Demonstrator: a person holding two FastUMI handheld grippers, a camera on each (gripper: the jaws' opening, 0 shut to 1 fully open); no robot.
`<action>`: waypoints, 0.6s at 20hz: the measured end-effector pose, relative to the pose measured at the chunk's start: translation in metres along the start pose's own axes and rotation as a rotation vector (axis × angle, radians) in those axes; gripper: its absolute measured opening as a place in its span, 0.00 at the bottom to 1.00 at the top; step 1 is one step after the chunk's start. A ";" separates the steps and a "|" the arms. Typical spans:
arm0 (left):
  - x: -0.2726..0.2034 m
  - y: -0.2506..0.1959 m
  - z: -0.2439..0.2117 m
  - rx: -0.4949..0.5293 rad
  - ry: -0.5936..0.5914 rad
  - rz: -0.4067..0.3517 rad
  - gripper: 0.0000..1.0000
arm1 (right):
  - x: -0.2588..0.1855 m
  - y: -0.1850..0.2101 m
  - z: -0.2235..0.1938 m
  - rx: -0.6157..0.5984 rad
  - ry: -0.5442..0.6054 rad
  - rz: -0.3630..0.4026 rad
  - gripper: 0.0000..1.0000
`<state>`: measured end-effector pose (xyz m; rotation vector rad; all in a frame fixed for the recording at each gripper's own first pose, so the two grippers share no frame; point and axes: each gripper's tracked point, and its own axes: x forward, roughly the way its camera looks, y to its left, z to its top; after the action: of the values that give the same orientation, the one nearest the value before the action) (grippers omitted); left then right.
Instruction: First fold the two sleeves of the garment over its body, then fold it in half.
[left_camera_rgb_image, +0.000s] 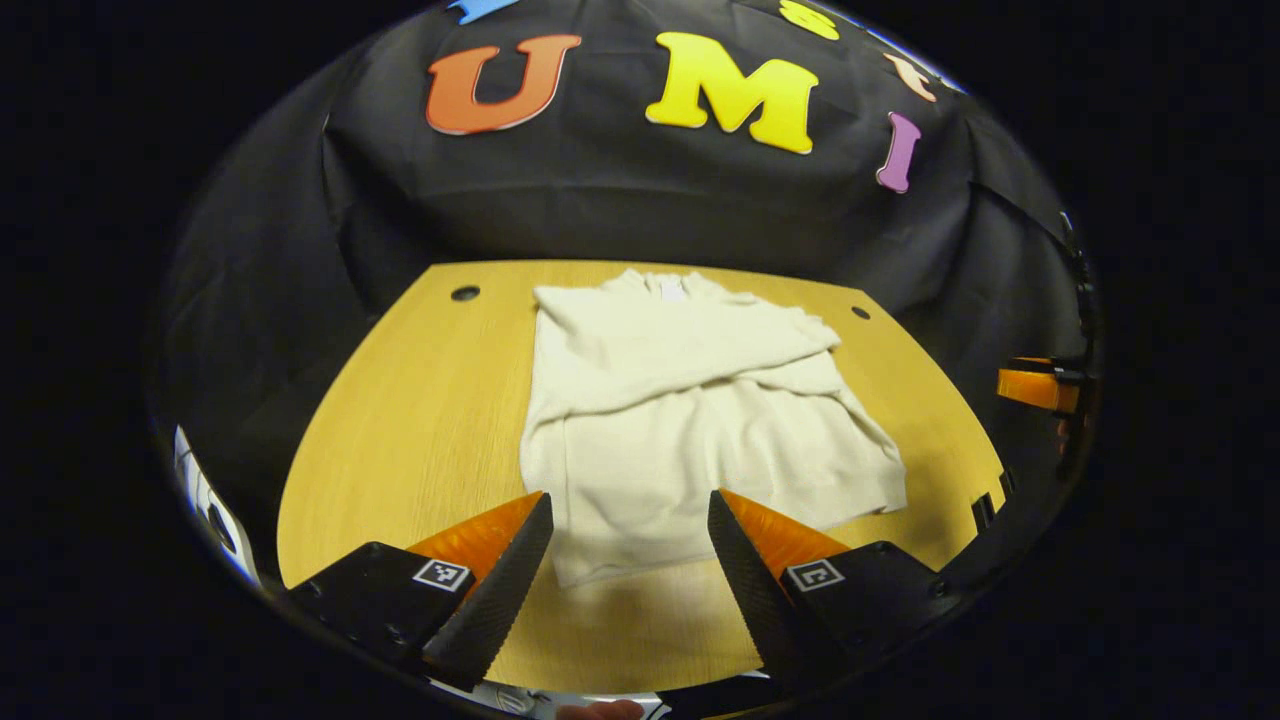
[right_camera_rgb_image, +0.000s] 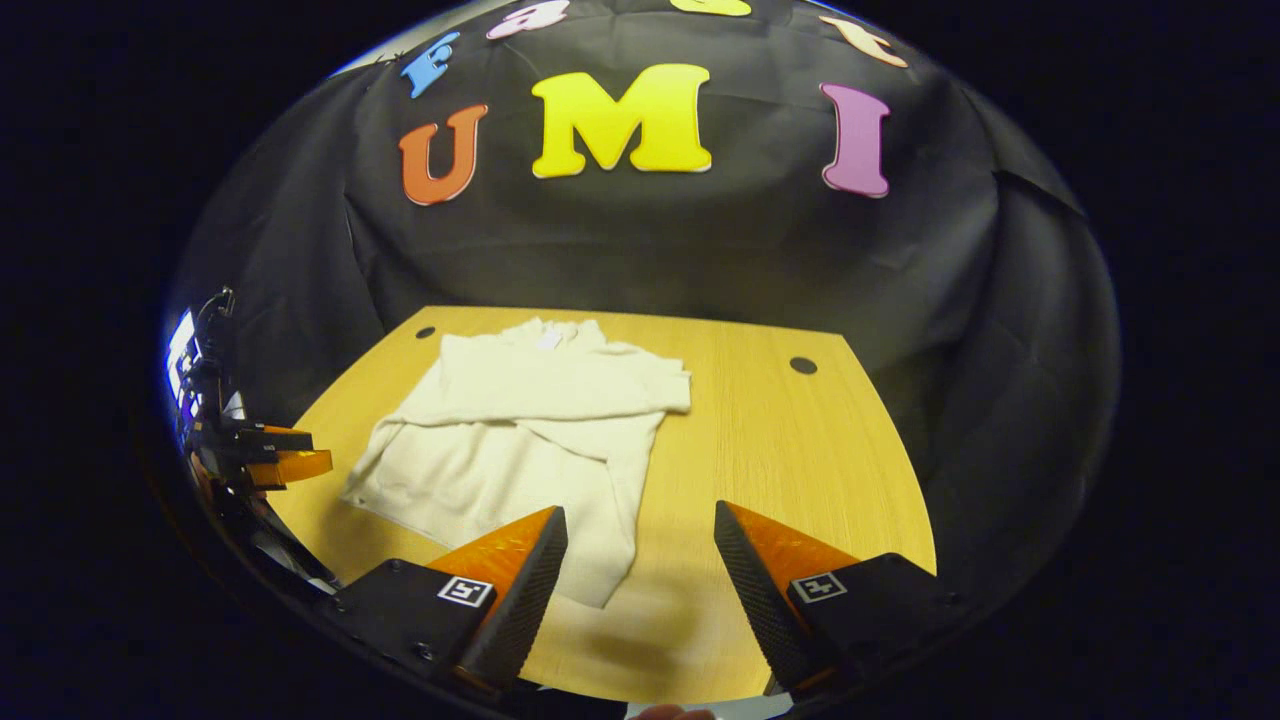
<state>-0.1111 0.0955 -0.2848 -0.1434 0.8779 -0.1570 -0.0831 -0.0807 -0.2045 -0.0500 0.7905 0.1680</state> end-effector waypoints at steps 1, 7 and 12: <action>0.005 0.007 -0.015 -0.019 0.049 -0.005 0.99 | 0.004 -0.002 -0.016 0.007 0.043 -0.003 0.92; 0.032 0.030 -0.036 -0.109 0.136 -0.020 0.99 | 0.034 0.002 -0.075 0.066 0.211 -0.022 0.92; 0.045 0.022 -0.039 -0.195 0.165 -0.053 0.99 | 0.079 0.024 -0.097 0.135 0.277 -0.026 0.91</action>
<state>-0.1111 0.1062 -0.3470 -0.3399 1.0542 -0.1340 -0.1006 -0.0566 -0.3284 0.0449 1.0754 0.0839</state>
